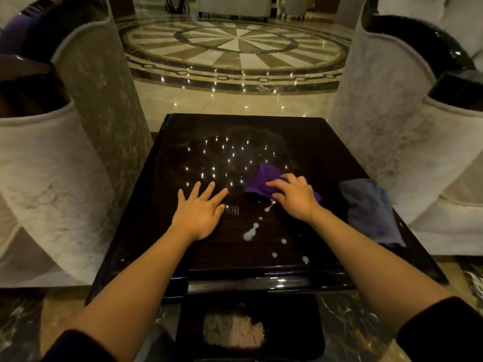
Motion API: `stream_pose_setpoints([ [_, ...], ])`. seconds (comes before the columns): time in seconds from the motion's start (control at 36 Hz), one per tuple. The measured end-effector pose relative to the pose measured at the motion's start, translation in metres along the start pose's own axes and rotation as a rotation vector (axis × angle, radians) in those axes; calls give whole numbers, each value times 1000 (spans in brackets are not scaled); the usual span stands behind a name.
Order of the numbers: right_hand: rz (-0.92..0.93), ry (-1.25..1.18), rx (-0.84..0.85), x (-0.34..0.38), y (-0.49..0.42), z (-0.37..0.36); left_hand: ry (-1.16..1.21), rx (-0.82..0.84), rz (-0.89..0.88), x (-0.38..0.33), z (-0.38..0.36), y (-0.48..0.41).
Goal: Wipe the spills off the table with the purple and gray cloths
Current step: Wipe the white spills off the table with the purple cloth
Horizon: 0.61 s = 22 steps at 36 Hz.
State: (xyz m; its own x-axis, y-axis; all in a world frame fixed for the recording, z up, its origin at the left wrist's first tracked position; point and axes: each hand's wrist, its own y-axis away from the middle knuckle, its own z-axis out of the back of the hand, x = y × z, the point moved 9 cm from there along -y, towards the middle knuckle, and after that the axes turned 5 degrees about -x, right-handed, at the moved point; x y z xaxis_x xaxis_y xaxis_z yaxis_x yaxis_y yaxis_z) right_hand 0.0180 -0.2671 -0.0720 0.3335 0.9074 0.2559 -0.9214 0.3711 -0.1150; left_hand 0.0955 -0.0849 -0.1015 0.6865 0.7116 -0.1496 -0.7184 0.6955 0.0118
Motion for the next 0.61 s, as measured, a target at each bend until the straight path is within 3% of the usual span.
stream_pose_setpoints([
  [0.28,204,-67,3,56,74,-3,-1,-9,-4,0,-2,1],
  [0.61,369,28,-30,103,155,14,9,-14,-12,1,-3,1],
])
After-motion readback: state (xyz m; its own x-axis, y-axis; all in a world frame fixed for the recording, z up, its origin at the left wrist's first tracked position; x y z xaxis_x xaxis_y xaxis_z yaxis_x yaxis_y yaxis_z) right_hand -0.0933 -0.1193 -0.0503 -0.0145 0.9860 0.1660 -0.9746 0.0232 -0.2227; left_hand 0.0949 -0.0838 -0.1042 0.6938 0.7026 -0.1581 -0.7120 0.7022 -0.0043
